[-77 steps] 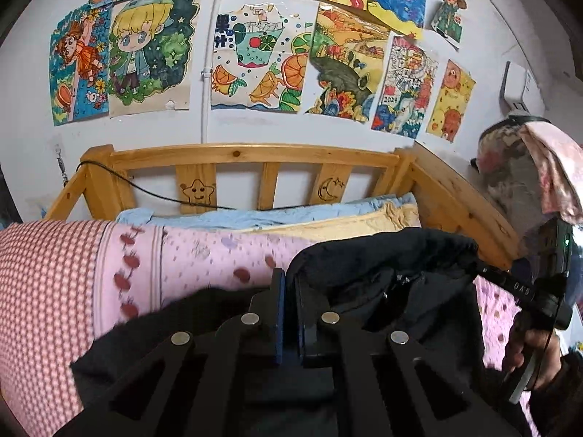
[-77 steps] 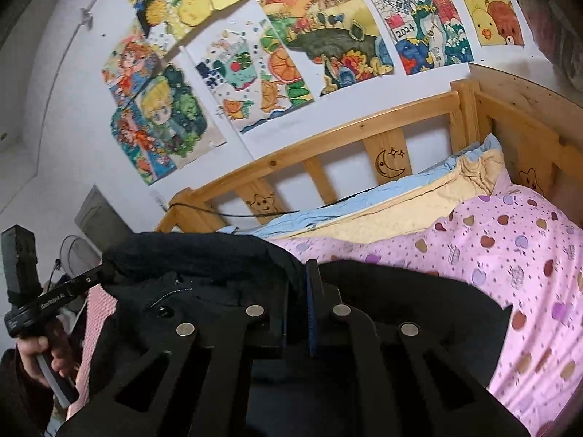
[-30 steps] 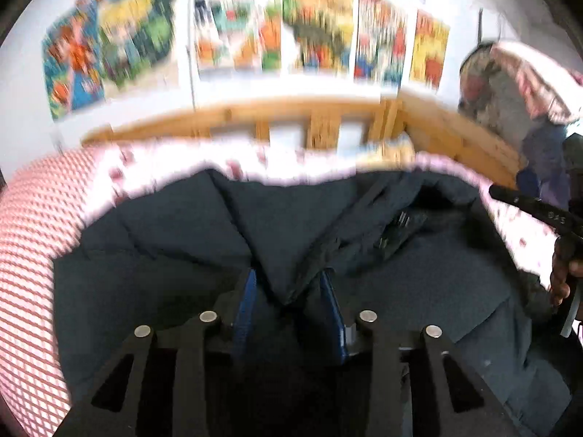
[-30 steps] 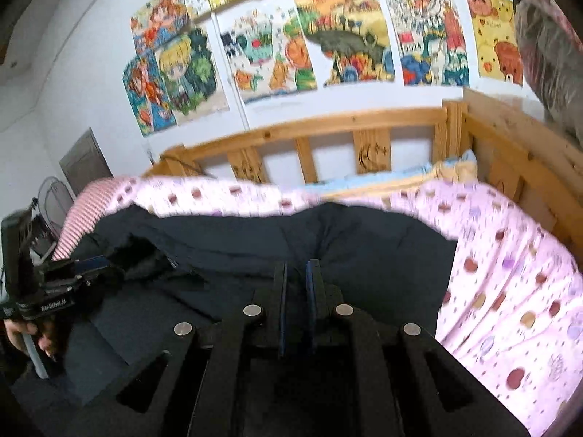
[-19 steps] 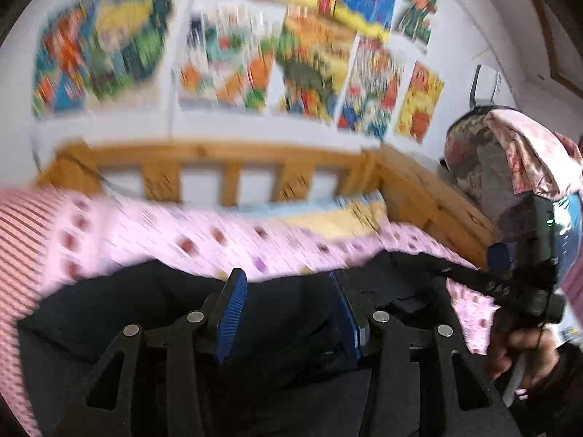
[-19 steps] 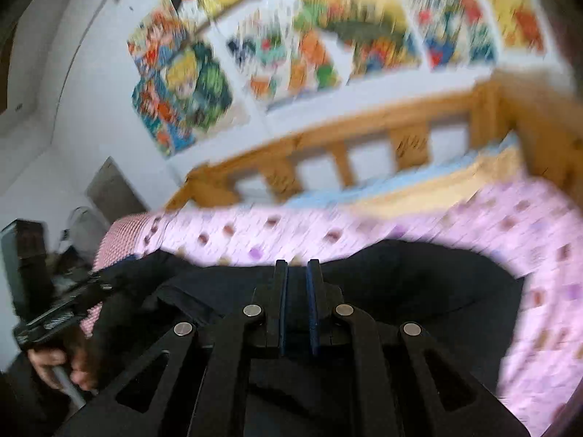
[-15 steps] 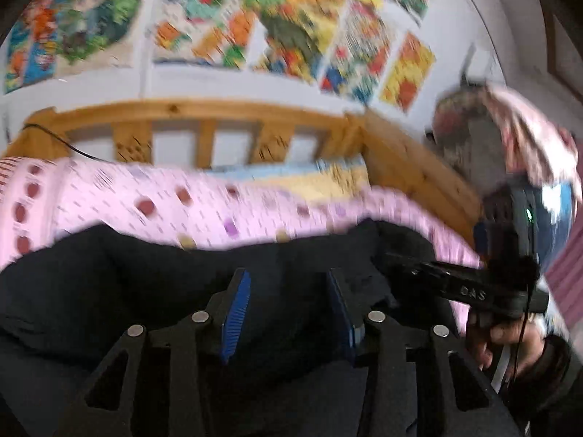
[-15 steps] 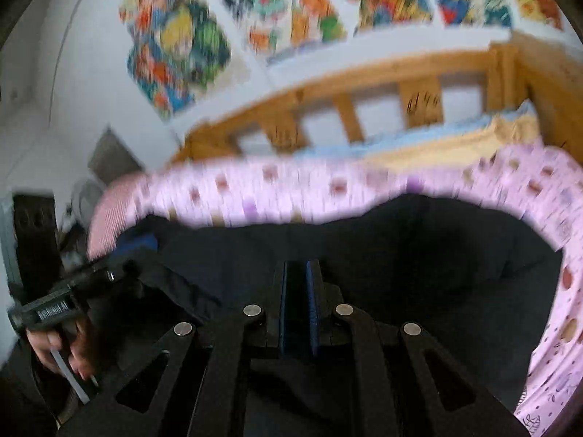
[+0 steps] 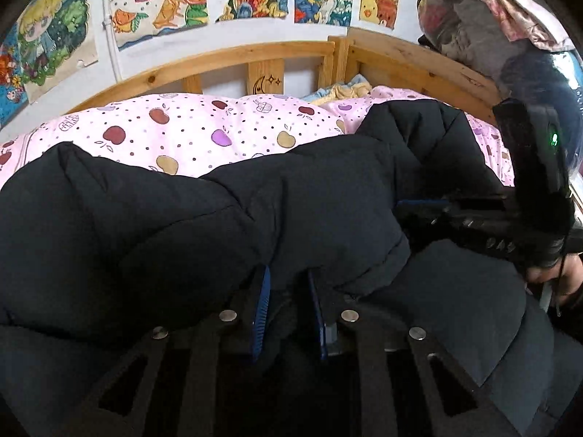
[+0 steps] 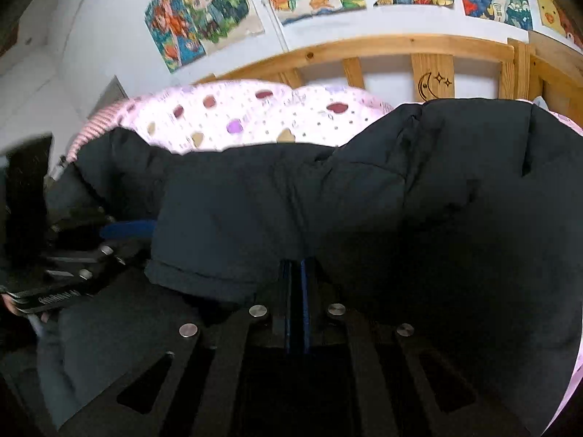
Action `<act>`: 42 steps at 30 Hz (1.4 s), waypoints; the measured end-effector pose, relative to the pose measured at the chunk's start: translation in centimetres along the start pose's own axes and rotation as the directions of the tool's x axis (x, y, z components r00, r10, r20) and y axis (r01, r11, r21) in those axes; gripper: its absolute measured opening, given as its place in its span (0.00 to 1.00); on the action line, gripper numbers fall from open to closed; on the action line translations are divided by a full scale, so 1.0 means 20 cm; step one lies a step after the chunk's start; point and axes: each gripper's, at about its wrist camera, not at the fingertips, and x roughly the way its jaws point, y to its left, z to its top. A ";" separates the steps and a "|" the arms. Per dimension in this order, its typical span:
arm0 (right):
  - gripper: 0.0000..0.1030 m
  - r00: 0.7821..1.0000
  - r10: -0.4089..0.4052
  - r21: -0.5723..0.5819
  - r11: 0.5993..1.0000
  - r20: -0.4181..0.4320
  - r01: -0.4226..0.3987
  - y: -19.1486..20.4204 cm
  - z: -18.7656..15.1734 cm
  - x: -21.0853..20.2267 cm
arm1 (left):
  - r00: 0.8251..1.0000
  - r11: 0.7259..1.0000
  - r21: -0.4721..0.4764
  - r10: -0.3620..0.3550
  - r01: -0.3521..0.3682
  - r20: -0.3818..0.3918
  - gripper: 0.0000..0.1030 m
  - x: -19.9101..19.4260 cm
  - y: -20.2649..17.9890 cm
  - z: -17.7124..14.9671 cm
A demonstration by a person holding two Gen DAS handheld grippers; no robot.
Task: Fold large clothes
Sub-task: 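Carry the held hem over the jacket body toward the collar with both tools, then lay the hem down near the collar and open both tools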
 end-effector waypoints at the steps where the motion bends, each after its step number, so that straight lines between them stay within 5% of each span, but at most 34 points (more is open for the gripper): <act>1: 0.04 1.000 0.008 0.018 1.000 0.010 -0.008 -0.01 0.02 -0.04 | 1.000 1.000 -0.009 -0.011 0.011 0.016 0.19 -0.01 0.01 0.00; 7: 0.04 0.996 0.091 -0.042 0.995 0.002 -0.091 0.19 0.10 -0.12 | 0.992 0.991 -0.076 -0.101 0.107 0.082 0.19 -0.05 0.10 -0.05; 10: 0.04 0.996 0.018 -0.120 0.992 -0.082 -0.027 0.28 0.10 0.00 | 0.989 0.987 -0.097 -0.118 0.126 0.092 0.19 -0.06 0.12 -0.06; 17: 0.00 0.976 -0.014 -0.073 0.997 -0.219 -0.002 0.20 0.04 0.24 | 0.993 0.989 -0.106 -0.103 0.108 0.050 0.19 0.01 0.09 -0.08; 21: 0.00 0.984 -0.069 -0.110 0.993 -0.166 0.051 0.23 -0.01 0.25 | 0.994 0.989 -0.104 -0.096 0.100 0.045 0.18 0.02 0.09 -0.08; 27: 0.01 1.000 0.013 -0.068 0.998 -0.002 -0.013 0.19 -0.14 0.08 | 0.990 0.988 -0.101 -0.107 0.116 0.096 0.18 -0.06 0.07 -0.12; 32: 0.03 0.999 -0.006 -0.061 0.998 0.040 0.008 0.22 -0.15 -0.03 | 0.986 0.987 -0.106 -0.105 0.119 0.126 0.23 -0.16 0.09 -0.12; 34: 0.08 0.998 -0.033 -0.058 0.998 0.056 0.036 0.23 -0.13 -0.07 | 0.989 0.990 -0.105 -0.080 0.094 0.126 0.33 -0.21 0.07 -0.09; 38: 0.53 0.992 -0.062 -0.076 0.995 0.108 0.070 0.25 -0.13 -0.23 | 0.987 0.994 -0.100 -0.015 0.031 0.160 0.68 -0.34 0.02 -0.06; 39: 0.58 0.988 -0.082 -0.088 0.992 0.128 0.094 0.28 -0.12 -0.27 | 0.985 0.994 -0.108 -0.002 0.021 0.173 0.70 -0.37 0.02 -0.06; 42: 0.59 0.982 -0.119 -0.093 0.987 0.148 0.134 0.28 -0.09 -0.41 | 0.981 0.984 -0.177 0.010 0.025 0.193 0.74 -0.48 0.04 -0.06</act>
